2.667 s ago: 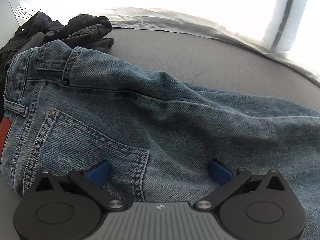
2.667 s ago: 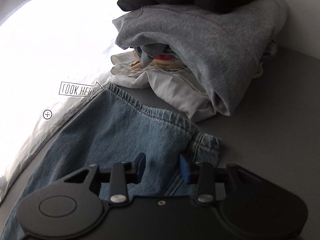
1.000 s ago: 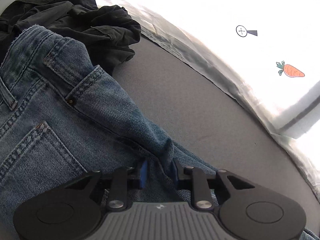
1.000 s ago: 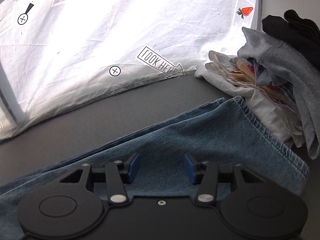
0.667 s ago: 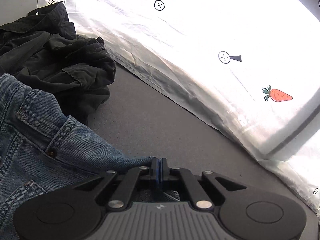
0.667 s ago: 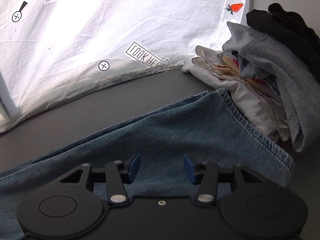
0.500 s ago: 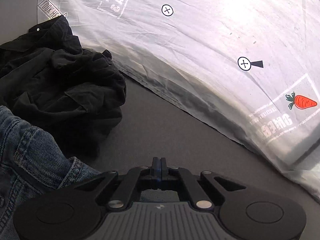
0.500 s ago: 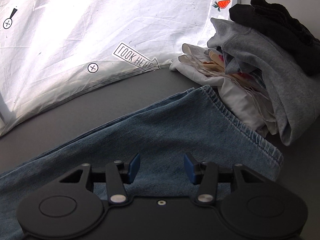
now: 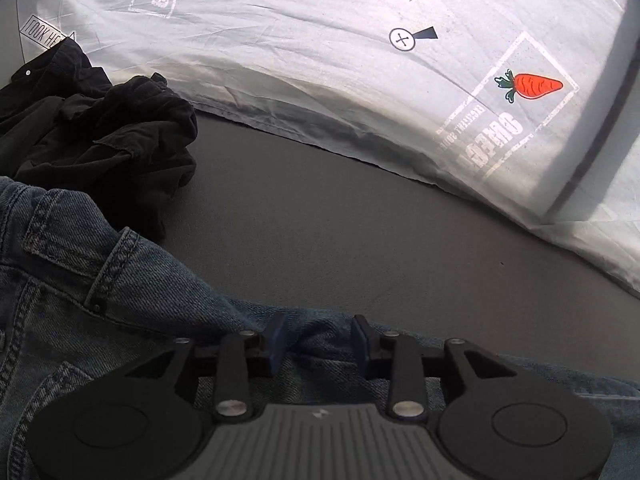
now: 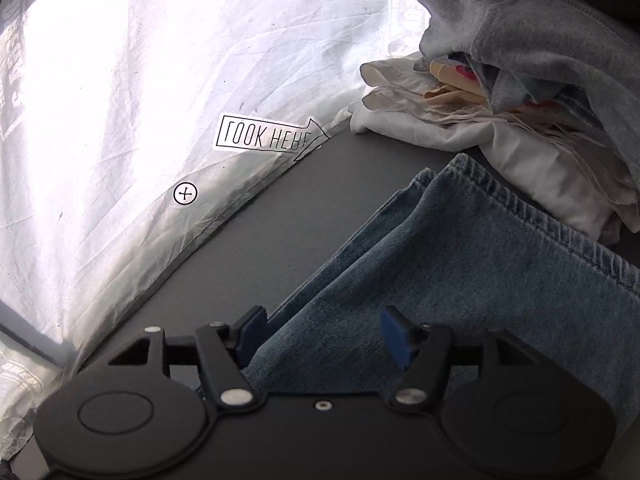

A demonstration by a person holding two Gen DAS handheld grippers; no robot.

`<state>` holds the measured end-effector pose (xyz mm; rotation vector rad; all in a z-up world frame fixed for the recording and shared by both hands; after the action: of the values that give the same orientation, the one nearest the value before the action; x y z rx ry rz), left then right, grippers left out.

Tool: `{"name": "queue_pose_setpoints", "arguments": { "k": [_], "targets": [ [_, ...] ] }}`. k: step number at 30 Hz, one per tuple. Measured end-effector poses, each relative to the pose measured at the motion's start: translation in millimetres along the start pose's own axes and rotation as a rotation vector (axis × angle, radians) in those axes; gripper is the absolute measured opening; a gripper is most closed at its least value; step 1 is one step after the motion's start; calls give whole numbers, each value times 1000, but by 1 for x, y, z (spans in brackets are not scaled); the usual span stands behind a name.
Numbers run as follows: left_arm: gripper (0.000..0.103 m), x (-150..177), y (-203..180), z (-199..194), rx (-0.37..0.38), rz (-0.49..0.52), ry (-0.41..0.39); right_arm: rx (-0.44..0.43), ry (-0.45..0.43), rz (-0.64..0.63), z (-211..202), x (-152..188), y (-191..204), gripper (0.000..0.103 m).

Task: Fold clothes
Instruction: 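Grasp the folded jeans edge with the right gripper while the left grasps the waistband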

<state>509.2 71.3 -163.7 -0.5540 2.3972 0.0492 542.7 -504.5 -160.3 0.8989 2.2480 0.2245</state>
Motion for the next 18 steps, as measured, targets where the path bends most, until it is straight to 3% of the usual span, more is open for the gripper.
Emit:
{"name": "queue_pose_setpoints", "arguments": {
  "k": [2, 3, 4, 5, 6, 9, 11, 14, 16, 18],
  "targets": [
    [47, 2, -1, 1, 3, 6, -3, 82, 36, 2, 18, -2, 5, 63],
    [47, 1, 0, 3, 5, 5, -2, 131, 58, -5, 28, -1, 8, 57],
    [47, 0, 1, 4, 9, 1, 1, 148, 21, -39, 29, 0, 13, 52],
    [47, -1, 3, 4, 15, -6, 2, 139, 26, -77, 33, -1, 17, 19],
    [47, -1, 6, 4, 25, -13, 1, 116, 43, -100, 38, -1, 19, 0],
    [47, -1, 12, 3, 52, -25, -1, 72, -42, -150, 35, -9, 28, 0],
    [47, -1, 13, 1, 58, -17, 3, 96, -85, -205, 32, -22, 36, 0],
    [48, 0, 11, -6, 56, 5, 11, 67, -64, -186, 26, -36, 36, 3],
    [58, 6, 10, -14, 53, 10, 24, 1, -28, -140, 19, -33, 30, 12],
    [67, 13, 8, -25, 49, 15, 31, -76, -1, -100, 2, -8, 19, 45]
  ]
}}
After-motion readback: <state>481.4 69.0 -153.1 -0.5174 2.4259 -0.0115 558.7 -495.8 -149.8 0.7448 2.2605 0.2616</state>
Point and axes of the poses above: each gripper's, at about its wrist camera, not at the fingertips, and z roughly the way its jaws point, y to its left, x to its underside, the point moved 1 cm from there along z, roughly the way its jaws point, and after that the axes turned 2 degrees about y, right-handed, at the moved point
